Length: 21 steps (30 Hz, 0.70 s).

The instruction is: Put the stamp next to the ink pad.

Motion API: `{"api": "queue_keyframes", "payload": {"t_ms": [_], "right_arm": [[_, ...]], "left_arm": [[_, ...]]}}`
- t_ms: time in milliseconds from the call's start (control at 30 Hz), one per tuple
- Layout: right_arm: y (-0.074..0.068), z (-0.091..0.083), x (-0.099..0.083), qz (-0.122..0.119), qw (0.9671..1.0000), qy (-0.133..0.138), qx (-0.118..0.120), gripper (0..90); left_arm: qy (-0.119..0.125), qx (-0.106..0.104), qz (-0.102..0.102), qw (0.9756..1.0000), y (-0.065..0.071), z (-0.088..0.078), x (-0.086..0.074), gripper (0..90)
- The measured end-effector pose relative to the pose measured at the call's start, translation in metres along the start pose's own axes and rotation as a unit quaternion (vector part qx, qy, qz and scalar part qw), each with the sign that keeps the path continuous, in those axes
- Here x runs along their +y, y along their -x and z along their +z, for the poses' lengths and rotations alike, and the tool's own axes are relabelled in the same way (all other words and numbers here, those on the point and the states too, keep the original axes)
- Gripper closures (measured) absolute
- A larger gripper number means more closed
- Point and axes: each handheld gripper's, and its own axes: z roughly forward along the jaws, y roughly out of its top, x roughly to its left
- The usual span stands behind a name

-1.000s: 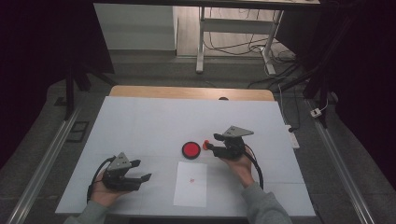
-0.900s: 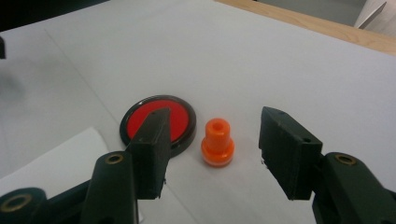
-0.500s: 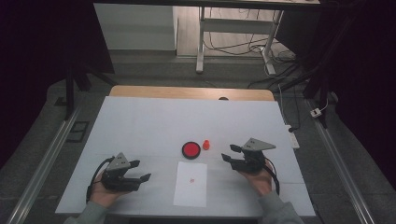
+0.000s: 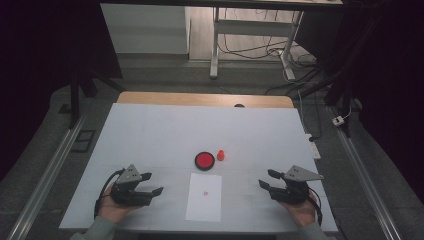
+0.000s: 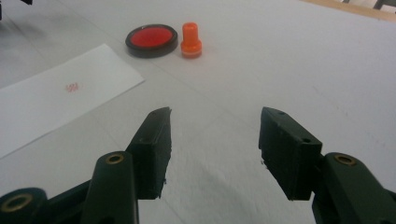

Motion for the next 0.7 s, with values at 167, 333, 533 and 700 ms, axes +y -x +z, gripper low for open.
{"api": "queue_keyframes", "payload": {"t_ms": [167, 333, 533, 700], "right_arm": [[0.0045, -0.0048, -0.0065, 0.008, 1.0000, -0.002, -0.001, 43.7], [0.0040, -0.0034, -0.0064, 0.003, 1.0000, 0.000, 0.008, 43.7], [0.0018, -0.0025, -0.0044, -0.005, 0.9999, -0.004, 0.010, 43.8], [0.0022, -0.0030, -0.0044, -0.002, 0.9999, -0.001, 0.011, 43.8]], "left_arm": [[0.000, 0.001, -0.001, 1.0000, -0.0009, 0.0000, -0.0002, 29.5], [0.000, 0.001, -0.001, 1.0000, -0.0012, -0.0001, -0.0003, 29.5], [-0.001, 0.001, 0.000, 1.0000, -0.0014, 0.0000, -0.0003, 29.5], [-0.001, 0.002, 0.000, 1.0000, -0.0013, 0.0002, -0.0003, 29.5]]}}
